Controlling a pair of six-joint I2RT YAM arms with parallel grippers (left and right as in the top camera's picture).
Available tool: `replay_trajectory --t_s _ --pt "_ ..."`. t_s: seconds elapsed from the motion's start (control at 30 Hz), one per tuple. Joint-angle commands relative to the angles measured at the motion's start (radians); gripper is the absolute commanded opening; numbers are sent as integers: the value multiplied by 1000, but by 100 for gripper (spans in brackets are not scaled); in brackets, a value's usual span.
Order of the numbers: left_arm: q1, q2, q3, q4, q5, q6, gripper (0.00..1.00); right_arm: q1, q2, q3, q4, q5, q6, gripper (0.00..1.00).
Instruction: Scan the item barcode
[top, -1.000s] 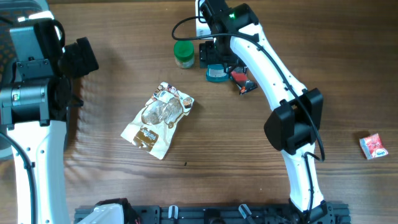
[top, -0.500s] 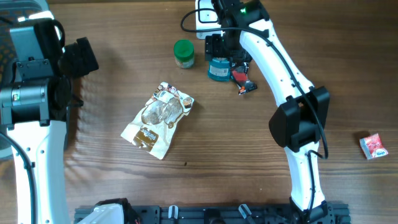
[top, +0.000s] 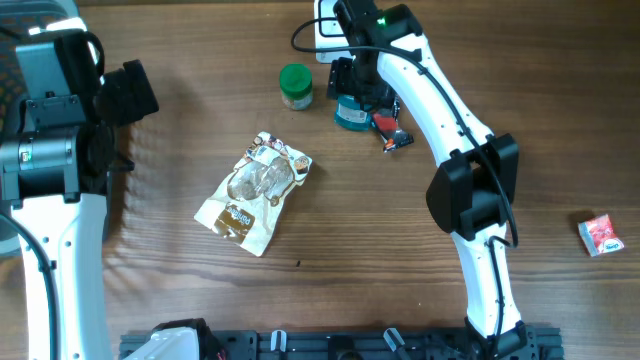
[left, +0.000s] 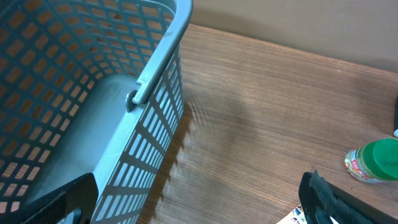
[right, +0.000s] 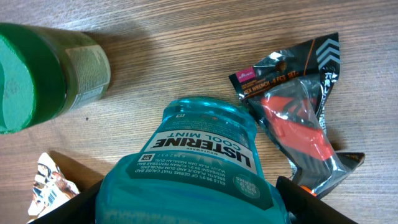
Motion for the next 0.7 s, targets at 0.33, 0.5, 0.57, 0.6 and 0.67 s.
replay_trajectory --t_s 0.33,0.5,0.57,0.6,0.67 --pt "6 -12 6 2 -5 5 100 5 25 23 -2 0 47 56" --pt "6 -12 6 2 -5 5 100 5 25 98 -40 -13 26 55" --pt "6 -12 6 3 -5 5 100 5 25 134 -53 -48 21 55" --pt "6 -12 6 2 -5 5 100 5 25 150 -58 -71 21 55" --pt "6 -12 6 2 -5 5 100 5 23 171 -65 -116 19 55"
